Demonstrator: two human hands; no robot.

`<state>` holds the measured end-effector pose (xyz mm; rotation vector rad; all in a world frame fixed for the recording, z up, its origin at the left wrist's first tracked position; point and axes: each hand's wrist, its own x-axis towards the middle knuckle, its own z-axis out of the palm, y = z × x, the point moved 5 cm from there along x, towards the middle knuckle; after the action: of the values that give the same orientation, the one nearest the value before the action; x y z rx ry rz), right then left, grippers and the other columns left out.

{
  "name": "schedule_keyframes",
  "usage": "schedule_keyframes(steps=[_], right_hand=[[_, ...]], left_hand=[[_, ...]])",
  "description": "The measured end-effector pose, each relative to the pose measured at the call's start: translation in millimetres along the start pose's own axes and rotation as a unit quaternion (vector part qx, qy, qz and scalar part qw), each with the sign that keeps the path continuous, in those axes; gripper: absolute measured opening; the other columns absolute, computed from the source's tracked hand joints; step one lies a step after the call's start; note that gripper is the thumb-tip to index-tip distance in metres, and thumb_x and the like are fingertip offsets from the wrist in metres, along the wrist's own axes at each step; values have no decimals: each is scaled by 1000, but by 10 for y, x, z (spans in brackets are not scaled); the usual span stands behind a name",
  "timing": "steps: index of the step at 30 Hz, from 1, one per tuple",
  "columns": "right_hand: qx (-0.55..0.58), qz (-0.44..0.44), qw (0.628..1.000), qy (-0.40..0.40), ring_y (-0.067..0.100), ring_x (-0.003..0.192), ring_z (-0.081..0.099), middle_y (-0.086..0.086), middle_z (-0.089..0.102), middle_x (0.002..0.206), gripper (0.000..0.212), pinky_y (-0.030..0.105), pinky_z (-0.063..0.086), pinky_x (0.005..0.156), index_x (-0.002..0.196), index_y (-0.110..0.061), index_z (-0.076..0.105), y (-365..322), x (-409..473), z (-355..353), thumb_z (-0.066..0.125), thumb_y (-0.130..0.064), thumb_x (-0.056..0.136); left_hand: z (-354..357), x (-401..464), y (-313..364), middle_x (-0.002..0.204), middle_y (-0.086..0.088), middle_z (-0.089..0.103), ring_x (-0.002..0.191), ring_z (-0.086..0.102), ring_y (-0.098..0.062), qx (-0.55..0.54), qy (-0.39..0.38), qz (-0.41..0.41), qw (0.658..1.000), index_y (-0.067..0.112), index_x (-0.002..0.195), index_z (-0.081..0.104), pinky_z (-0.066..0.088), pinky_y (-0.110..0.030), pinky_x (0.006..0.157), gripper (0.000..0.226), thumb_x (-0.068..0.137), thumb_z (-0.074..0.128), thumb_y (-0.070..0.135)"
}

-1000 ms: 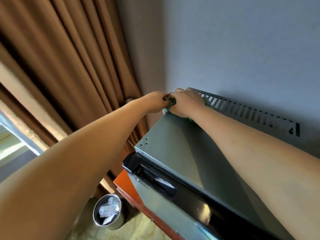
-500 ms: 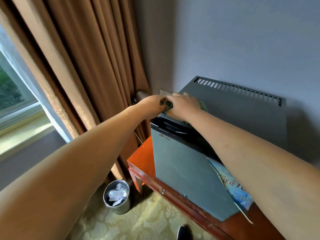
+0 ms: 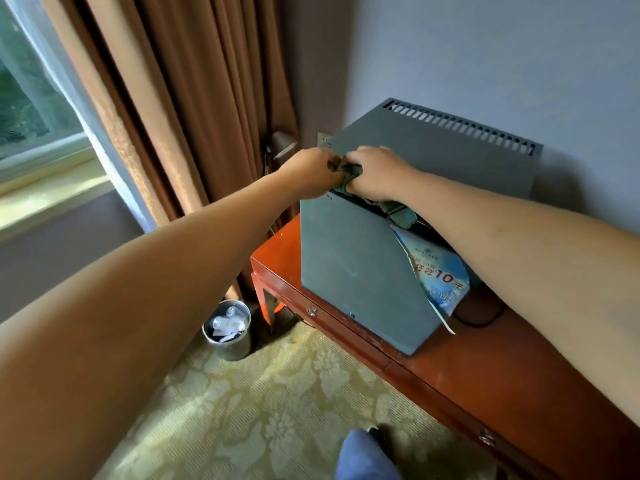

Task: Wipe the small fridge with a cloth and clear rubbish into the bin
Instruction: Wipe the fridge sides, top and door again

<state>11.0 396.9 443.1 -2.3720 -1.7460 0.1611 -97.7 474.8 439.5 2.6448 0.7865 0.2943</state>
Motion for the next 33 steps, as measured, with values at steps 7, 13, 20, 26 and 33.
schedule_keyframes(steps=[7,13,20,26,33], right_hand=[[-151,-172,973,-34,31,109,48,-2,54,111,44,45,46,89,122,-36,59,-247,-369,79,61,-34,78],[-301,-338,890,-52,28,110,51,-1,51,125,51,42,46,89,130,-31,56,-346,-740,251,67,-31,80],[-381,-458,799,-85,24,109,54,-3,58,118,53,44,50,90,131,-30,53,-415,-879,531,70,-34,81],[-492,-380,781,-58,27,122,49,-2,60,130,49,48,34,102,131,-33,51,-345,-550,875,63,-50,87],[-485,-318,798,-163,26,120,49,0,59,125,53,45,34,99,128,-31,56,17,-764,1888,68,-52,81]], left_hand=[[321,-643,-32,108,1,72,98,66,-18,-134,50,-88,986,18,117,70,54,-36,89,28,91,66,30],[934,-1101,94,101,-3,73,94,68,-19,-266,94,-197,939,16,109,68,54,-37,82,26,86,73,28],[1499,-1412,232,103,0,71,87,65,-11,-383,162,-273,868,21,117,63,46,-21,69,27,92,70,29],[1881,-1164,32,116,1,69,100,68,-14,-454,146,-321,818,23,139,50,58,-33,82,41,99,58,29],[2876,-1139,-51,105,-12,69,86,60,-23,-474,58,-368,798,18,112,58,51,-37,74,27,88,63,5]])
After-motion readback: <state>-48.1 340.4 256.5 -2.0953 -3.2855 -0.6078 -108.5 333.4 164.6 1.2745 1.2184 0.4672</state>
